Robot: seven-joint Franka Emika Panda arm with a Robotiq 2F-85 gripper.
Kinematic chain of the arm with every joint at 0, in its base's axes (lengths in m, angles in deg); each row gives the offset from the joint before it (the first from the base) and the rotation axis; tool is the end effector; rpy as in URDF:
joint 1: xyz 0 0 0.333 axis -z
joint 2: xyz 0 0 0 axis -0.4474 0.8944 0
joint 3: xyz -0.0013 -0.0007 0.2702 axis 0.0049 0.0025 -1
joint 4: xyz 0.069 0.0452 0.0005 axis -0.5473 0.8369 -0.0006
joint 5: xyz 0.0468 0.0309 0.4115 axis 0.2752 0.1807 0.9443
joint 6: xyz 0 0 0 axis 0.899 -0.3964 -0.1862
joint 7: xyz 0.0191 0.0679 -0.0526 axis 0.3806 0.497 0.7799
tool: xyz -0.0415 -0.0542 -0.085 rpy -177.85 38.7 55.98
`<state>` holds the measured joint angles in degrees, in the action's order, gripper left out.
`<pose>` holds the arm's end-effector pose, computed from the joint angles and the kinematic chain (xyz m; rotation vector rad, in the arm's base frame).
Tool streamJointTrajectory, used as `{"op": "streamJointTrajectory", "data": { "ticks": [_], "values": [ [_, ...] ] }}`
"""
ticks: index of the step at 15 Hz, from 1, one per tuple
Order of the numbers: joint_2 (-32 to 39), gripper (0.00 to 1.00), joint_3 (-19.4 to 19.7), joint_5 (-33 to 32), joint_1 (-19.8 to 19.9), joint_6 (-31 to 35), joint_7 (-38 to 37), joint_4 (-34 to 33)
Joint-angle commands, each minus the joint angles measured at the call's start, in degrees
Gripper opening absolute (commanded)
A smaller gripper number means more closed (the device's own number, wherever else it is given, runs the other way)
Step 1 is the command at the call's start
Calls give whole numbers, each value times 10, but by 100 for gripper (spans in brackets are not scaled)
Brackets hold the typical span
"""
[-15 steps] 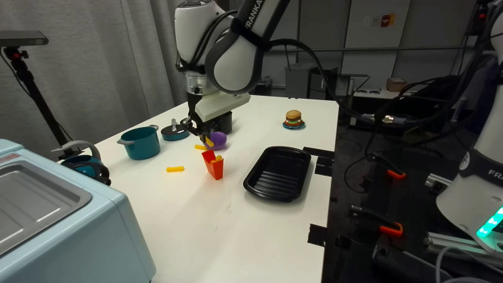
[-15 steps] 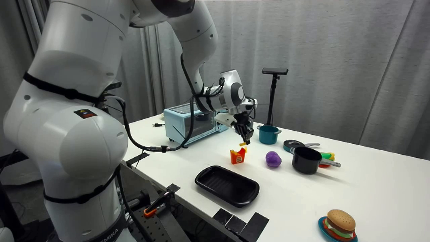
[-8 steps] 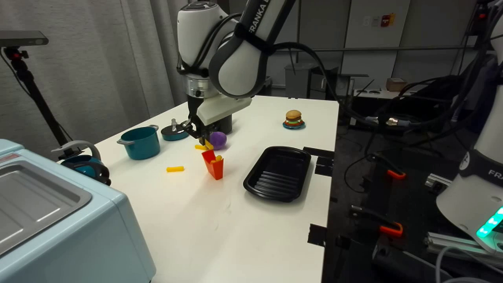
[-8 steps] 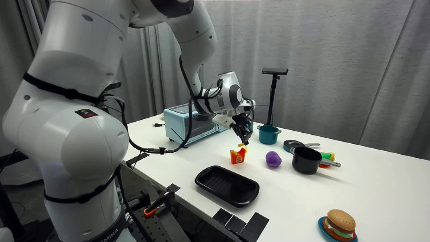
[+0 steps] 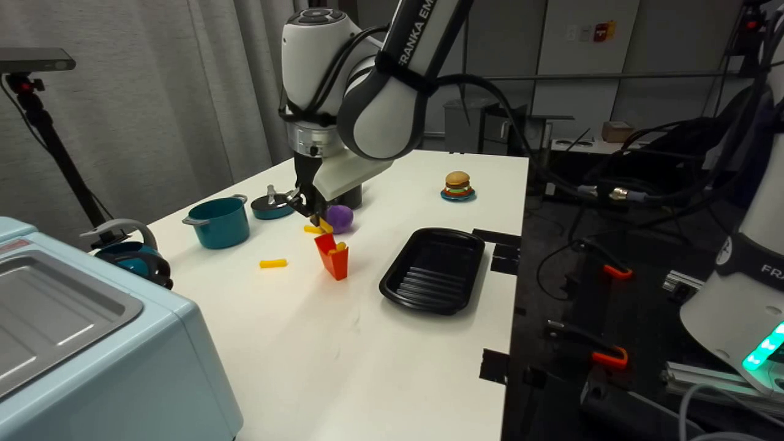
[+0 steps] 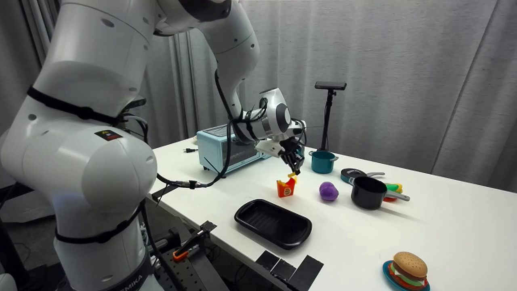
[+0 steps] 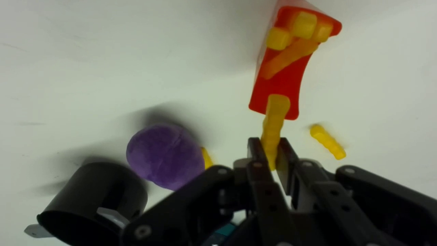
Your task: Pick up a fry plush toy from the table and put it in the red box
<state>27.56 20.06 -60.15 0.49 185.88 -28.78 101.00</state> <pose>0.5776 0.1504 0.1582 2.9668 -0.1201 0.5679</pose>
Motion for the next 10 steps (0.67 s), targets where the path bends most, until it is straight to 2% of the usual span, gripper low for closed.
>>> {"op": "streamJointTrajectory", "data": {
  "ticks": [1,6,7,8,10],
  "values": [
    [6,4,30,-19,-27,30,-13,8],
    [13,4,42,-13,-46,34,-11,12],
    [14,39,42,-11,-49,32,-11,12],
    [14,40,42,-10,-50,33,-11,11],
    [16,54,42,-9,-53,34,-11,11]
  ]
}}
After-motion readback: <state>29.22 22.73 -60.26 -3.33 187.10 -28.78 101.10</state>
